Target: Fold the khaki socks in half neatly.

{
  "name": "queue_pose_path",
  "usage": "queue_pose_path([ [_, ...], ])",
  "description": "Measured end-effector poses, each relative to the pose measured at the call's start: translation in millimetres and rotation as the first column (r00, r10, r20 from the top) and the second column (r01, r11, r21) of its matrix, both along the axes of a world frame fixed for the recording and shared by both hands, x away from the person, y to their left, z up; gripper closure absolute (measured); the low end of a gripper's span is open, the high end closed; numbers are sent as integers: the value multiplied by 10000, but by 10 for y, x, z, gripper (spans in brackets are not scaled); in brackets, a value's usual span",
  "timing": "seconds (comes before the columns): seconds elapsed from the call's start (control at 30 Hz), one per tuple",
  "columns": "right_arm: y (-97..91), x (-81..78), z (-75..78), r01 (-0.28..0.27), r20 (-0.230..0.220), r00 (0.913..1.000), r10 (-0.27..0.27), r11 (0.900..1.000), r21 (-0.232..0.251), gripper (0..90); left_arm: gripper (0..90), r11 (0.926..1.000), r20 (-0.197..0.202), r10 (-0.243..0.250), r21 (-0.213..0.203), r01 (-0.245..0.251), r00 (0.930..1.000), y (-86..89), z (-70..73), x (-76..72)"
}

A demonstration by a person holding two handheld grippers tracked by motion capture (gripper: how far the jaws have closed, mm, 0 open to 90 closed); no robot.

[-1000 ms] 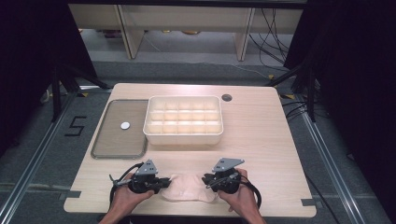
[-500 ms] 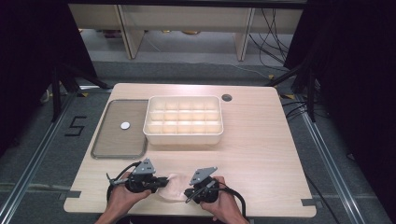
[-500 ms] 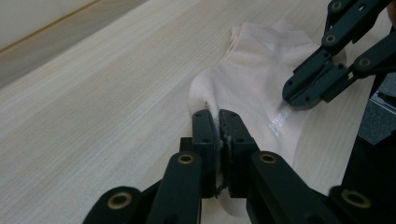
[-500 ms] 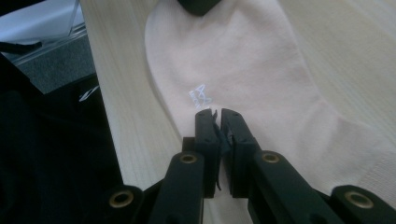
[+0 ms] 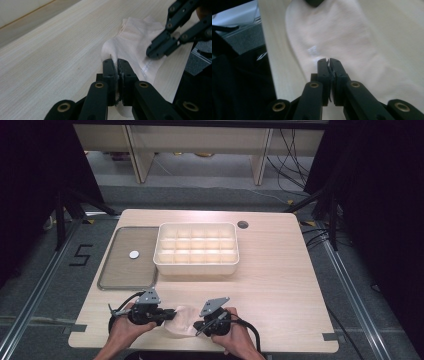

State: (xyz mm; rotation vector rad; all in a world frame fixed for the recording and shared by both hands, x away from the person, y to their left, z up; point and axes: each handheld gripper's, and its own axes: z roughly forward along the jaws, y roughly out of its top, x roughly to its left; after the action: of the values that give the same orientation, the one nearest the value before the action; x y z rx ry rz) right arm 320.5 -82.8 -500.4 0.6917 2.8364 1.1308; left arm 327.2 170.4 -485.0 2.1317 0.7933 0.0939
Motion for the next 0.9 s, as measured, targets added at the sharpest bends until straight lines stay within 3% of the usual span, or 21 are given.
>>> queue_pose_path([
  [0.07, -54, 120, 83, 461, 309, 9984, -469, 9986, 258, 877, 852, 9999, 65, -75, 109, 74, 10000, 5, 21, 2],
  [0.23, -57, 274, 114, 807, 628, 9946, -822, 9964, 249, 878, 851, 9997, 52, -73, 233, 72, 10000, -15, 67, -14],
  [0.33, -20, 367, 68, 868, 565, 9947, -859, 9961, -130, 878, 851, 9992, 46, -150, 361, 148, 9999, -19, 100, -3],
  [0.47, 38, 394, -42, 807, 595, 9952, -777, 9955, -499, 881, 851, 9993, 7, -224, 306, 224, 9997, -21, 130, 2],
  [0.57, 53, 403, -48, 710, 599, 9958, -686, 9967, -400, 881, 850, 9993, 38, -230, 294, 228, 9997, -40, 152, -4],
  [0.7, 72, 394, -34, 915, 464, 9950, -886, 9937, -640, 881, 849, 9994, 104, -330, 64, 329, 9994, -110, 199, -4],
  [0.83, 71, 411, -58, 834, 410, 9958, -822, 9962, -263, 879, 849, 9990, 47, -417, -173, 417, 9991, -202, 224, 4],
  [0.9, 49, 421, -39, 788, 411, 9962, -774, 9964, -323, 870, 849, 9983, 135, -590, 29, 589, 9982, -215, 233, 17],
])
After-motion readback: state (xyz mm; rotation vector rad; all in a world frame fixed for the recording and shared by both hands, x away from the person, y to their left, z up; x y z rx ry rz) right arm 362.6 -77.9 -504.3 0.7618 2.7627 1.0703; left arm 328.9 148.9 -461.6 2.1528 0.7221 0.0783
